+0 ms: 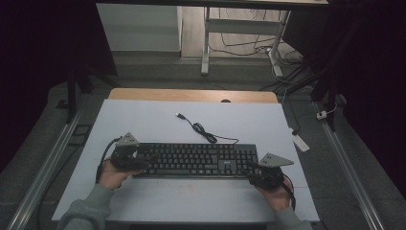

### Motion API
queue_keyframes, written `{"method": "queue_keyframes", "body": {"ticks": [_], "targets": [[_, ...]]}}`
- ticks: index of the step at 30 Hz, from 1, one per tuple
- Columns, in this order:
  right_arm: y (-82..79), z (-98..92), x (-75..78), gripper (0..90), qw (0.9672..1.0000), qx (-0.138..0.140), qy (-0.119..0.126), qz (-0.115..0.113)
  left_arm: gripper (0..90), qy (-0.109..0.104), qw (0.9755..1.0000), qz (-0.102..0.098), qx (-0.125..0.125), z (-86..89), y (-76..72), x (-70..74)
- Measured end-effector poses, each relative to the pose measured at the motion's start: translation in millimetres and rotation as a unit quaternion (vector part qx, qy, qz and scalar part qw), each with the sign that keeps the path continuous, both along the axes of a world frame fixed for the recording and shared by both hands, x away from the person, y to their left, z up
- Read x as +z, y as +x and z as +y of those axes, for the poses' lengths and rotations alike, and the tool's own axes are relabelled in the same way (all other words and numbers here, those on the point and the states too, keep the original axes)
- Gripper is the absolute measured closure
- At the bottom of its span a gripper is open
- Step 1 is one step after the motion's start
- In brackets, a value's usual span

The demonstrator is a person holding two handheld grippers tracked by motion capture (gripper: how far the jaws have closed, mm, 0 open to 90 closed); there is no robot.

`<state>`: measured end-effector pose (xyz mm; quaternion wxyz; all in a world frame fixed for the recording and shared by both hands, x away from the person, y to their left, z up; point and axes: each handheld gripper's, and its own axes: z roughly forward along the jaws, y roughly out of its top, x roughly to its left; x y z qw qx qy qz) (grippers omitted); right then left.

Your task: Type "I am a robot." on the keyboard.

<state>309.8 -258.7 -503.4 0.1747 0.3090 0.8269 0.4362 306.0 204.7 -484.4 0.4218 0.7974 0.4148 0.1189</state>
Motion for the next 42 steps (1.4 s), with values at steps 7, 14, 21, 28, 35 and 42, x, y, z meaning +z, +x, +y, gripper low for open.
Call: {"method": "queue_keyframes", "body": {"ticks": [7, 14, 21, 28, 35, 42], "targets": [[0.0, 0.5, -0.1, 58.3, 1.0, -0.002, -0.006, 0.001, 49.4, 0.012, 0.9999, 0.002, 0.012, 4.6, 2.4, -3.3], [0.1, 0.7, -0.7, 58.3, 1.0, -0.001, -0.003, 0.0, 62.4, 0.025, 0.9994, 0.004, 0.024, 9.1, 4.7, -7.6], [0.1, 0.9, -0.9, 58.2, 1.0, -0.002, -0.004, 0.001, 85.4, 0.041, 0.9989, 0.014, 0.02, 11.1, 6.7, -13.5], [0.0, 0.8, -0.9, 58.2, 1.0, -0.002, -0.004, 0.001, 88.8, 0.058, 0.9978, 0.028, 0.013, 9.3, 9.0, -21.2], [0.0, 0.8, -1.0, 58.3, 1.0, -0.002, -0.005, 0.001, 88.8, 0.071, 0.9967, 0.038, 0.011, 7.6, 10.8, -26.9], [0.0, 1.0, -1.1, 58.3, 1.0, -0.003, -0.005, 0.001, 88.7, 0.077, 0.9961, 0.042, 0.009, 5.6, 11.3, -29.7]]}}
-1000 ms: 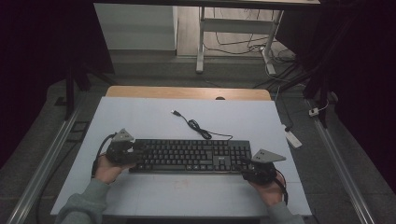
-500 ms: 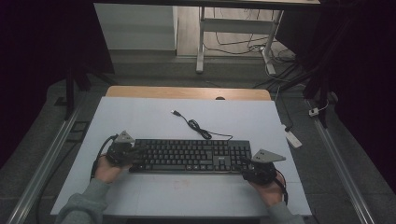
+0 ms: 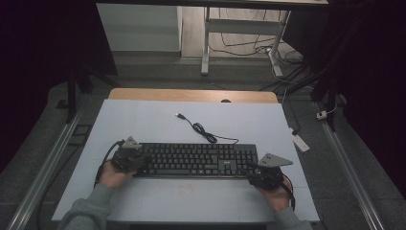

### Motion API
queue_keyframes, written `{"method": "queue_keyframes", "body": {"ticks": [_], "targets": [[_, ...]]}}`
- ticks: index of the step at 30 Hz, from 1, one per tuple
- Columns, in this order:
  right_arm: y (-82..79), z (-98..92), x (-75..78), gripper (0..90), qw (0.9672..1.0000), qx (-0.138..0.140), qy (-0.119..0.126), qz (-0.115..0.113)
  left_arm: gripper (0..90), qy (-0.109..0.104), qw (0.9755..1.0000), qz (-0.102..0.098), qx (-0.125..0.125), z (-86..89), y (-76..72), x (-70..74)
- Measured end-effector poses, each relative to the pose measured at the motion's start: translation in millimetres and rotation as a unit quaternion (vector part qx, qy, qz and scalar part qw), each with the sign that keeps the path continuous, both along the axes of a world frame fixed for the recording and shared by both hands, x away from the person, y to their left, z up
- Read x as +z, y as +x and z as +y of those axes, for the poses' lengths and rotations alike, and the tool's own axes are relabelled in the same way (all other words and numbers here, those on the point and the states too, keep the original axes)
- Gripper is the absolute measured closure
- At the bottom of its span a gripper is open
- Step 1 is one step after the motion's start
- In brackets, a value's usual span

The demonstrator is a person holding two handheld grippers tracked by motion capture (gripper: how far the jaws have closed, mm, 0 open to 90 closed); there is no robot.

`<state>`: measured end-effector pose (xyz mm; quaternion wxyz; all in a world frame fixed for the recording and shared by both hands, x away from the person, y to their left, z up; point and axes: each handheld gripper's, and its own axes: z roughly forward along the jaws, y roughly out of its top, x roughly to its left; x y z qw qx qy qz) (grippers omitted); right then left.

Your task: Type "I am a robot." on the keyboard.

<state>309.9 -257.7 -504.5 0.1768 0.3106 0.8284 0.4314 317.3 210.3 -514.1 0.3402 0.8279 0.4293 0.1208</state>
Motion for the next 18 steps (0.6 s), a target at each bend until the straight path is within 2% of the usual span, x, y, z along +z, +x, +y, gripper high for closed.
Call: {"method": "queue_keyframes", "body": {"ticks": [18], "targets": [[-0.2, -0.2, 0.4, 58.3, 1.0, 0.0, -0.002, 0.001, 88.6, 0.015, 0.9999, 0.005, 0.002, -3.5, 2.3, -4.8]]}}
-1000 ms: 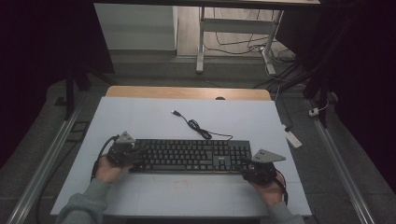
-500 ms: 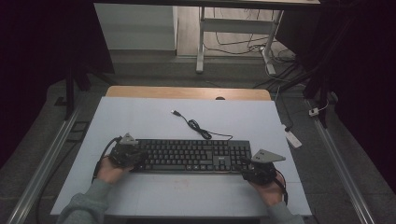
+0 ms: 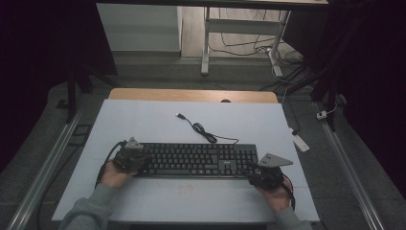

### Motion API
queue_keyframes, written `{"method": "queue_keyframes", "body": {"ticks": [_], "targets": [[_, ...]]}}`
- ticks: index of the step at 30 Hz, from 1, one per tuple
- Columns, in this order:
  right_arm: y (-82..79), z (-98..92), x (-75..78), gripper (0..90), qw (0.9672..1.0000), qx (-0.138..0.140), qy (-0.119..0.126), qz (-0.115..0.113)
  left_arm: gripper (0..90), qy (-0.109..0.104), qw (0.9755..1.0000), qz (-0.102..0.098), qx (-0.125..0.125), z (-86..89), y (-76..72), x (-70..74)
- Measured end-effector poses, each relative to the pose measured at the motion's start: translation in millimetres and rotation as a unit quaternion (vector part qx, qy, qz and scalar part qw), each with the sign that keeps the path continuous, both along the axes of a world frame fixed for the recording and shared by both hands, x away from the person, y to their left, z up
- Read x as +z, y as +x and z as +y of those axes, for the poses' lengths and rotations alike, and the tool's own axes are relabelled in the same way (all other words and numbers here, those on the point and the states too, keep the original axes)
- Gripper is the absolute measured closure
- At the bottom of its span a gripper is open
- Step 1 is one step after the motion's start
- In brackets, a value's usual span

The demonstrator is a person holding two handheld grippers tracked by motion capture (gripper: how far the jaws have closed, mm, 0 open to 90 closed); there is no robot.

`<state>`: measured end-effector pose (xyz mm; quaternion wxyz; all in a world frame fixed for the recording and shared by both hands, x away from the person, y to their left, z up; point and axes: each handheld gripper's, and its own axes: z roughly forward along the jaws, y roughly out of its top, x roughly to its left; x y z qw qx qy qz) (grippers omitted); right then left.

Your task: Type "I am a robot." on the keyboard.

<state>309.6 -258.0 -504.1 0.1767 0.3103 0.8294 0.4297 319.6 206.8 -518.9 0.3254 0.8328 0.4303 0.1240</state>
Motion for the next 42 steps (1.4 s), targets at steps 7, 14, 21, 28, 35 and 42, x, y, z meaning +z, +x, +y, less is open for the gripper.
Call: {"method": "queue_keyframes", "body": {"ticks": [7, 14, 21, 28, 35, 42], "targets": [[0.1, 0.2, -0.3, 58.2, 1.0, -0.001, 0.001, -0.001, 88.6, 0.002, 1.0, -0.001, -0.001, -0.1, 0.3, -0.2], [0.0, 0.0, 0.0, 58.3, 1.0, 0.0, 0.0, 0.0, 88.8, 0.01, 0.9999, -0.002, -0.001, -2.4, 0.2, -3.0], [-0.2, 0.2, 0.3, 58.3, 1.0, -0.001, 0.001, -0.003, 88.8, -0.006, 0.9997, -0.024, -0.002, -1.0, -4.1, 6.9], [-0.2, 0.0, 0.3, 58.3, 1.0, -0.001, 0.001, -0.003, 75.0, -0.06, 0.9972, -0.044, -0.009, 3.5, -10.3, 21.3], [-0.3, 0.1, 0.5, 58.2, 1.0, 0.001, 0.0, -0.003, 53.1, -0.088, 0.9951, -0.046, 0.003, 8.8, -10.7, 25.7], [-0.2, 1.9, 1.0, 58.1, 1.0, 0.004, 0.002, -0.003, 42.2, -0.098, 0.9942, -0.042, 0.013, 10.0, -11.0, 27.1]]}}
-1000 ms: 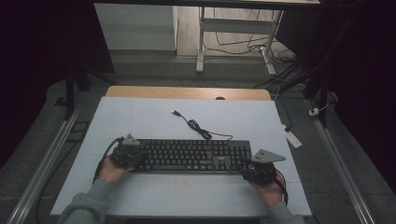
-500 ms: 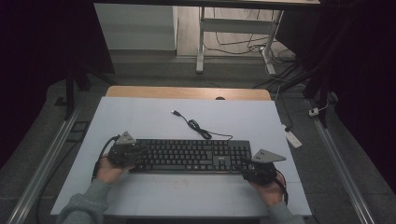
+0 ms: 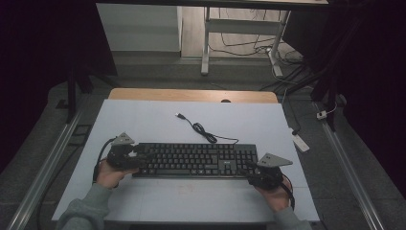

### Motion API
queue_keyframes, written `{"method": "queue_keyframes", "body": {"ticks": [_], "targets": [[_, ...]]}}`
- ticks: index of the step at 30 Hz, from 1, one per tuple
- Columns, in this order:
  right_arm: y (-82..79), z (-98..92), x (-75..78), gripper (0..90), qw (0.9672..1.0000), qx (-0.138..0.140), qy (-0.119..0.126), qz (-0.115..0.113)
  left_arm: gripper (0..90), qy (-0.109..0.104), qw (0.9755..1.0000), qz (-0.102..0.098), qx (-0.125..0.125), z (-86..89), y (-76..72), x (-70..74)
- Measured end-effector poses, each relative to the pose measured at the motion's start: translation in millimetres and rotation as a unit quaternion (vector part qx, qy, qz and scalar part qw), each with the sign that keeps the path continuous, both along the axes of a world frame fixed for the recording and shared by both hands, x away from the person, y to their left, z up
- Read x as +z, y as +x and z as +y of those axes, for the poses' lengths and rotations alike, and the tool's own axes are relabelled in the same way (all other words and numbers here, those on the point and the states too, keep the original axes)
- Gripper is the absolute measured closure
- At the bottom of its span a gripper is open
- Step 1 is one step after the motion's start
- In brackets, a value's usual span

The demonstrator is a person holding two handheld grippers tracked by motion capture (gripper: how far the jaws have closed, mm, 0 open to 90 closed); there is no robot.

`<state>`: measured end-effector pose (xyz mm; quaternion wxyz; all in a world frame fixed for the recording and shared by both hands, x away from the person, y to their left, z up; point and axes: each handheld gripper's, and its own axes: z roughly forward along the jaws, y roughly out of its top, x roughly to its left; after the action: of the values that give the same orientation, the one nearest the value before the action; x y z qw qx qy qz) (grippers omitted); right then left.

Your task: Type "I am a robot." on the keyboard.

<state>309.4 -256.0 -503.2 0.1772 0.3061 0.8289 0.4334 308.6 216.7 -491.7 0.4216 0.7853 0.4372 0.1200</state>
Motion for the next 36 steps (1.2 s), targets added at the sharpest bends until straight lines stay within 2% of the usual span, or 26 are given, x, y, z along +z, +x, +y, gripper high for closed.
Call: {"method": "queue_keyframes", "body": {"ticks": [4, 16, 36], "targets": [[-0.2, 2.7, 0.6, 58.0, 1.0, 0.003, -0.001, 0.0, 39.8, 0.002, 1.0, 0.001, 0.003, -0.7, 0.1, -0.2], [2.5, 21.5, 2.2, 57.6, 0.9995, 0.024, 0.019, 0.004, 37.8, 0.009, 1.0, 0.005, -0.001, -3.5, 0.6, -1.5], [9.9, 85.0, 8.6, 57.6, 0.996, 0.085, 0.027, 0.002, 35.9, 0.021, 0.9996, 0.01, -0.012, -7.9, 0.0, -3.3]]}}
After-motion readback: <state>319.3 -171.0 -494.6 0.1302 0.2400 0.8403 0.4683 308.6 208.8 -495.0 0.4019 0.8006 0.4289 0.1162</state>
